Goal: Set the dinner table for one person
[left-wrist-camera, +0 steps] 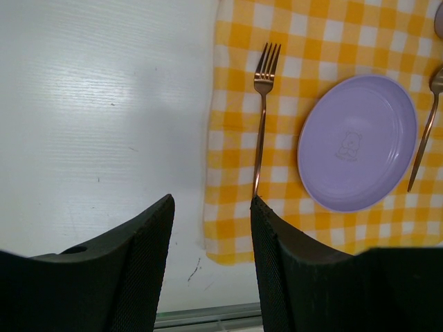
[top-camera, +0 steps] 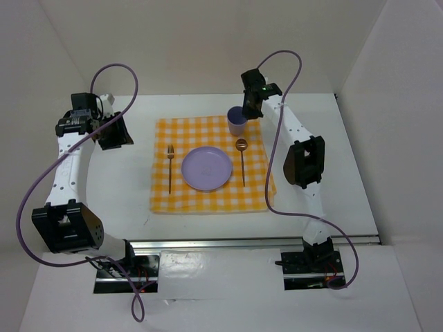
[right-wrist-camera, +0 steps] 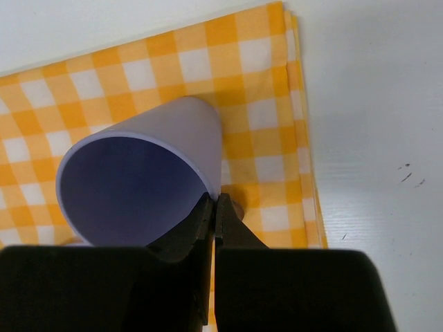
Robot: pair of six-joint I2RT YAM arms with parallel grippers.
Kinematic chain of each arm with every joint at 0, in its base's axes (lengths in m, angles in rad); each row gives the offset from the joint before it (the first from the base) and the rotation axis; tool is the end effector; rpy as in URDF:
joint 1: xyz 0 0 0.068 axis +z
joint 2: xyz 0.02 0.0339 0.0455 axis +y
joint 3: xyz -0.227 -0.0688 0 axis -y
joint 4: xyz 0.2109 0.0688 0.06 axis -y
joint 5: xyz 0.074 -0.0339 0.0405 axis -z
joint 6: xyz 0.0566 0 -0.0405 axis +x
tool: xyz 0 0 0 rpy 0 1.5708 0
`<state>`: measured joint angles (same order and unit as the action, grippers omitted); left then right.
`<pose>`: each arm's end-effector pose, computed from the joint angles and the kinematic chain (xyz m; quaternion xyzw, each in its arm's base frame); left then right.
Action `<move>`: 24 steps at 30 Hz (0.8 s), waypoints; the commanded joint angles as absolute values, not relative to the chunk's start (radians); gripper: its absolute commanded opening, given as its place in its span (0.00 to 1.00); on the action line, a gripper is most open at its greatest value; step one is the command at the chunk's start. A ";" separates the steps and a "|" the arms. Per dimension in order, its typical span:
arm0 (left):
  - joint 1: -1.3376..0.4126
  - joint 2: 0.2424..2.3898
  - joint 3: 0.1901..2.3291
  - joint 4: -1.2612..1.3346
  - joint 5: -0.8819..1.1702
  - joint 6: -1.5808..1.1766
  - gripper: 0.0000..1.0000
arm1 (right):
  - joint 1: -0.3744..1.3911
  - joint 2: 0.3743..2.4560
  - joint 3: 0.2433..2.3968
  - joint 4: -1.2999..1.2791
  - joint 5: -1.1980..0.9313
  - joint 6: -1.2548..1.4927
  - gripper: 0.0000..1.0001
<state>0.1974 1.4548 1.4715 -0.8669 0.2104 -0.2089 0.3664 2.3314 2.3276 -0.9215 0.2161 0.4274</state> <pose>0.2857 0.0451 0.3053 -0.1515 0.9190 -0.1003 0.3500 0.4388 0.1554 0.2339 0.0629 0.9414 0.0276 0.3303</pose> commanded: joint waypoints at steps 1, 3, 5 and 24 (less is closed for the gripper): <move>0.195 1.427 1.465 -0.854 0.229 -0.193 0.55 | 0.374 2.298 2.321 -0.924 0.216 0.446 0.00; 0.195 1.427 1.465 -0.854 0.229 -0.193 0.55 | 0.374 2.298 2.321 -0.891 0.178 0.433 0.07; 0.195 1.417 1.465 -0.854 0.229 -0.193 0.55 | 0.374 2.298 2.321 -0.873 0.167 0.433 0.24; 0.195 1.399 1.456 -0.854 0.219 -0.184 0.55 | 0.322 1.809 2.107 -0.629 0.183 0.362 1.00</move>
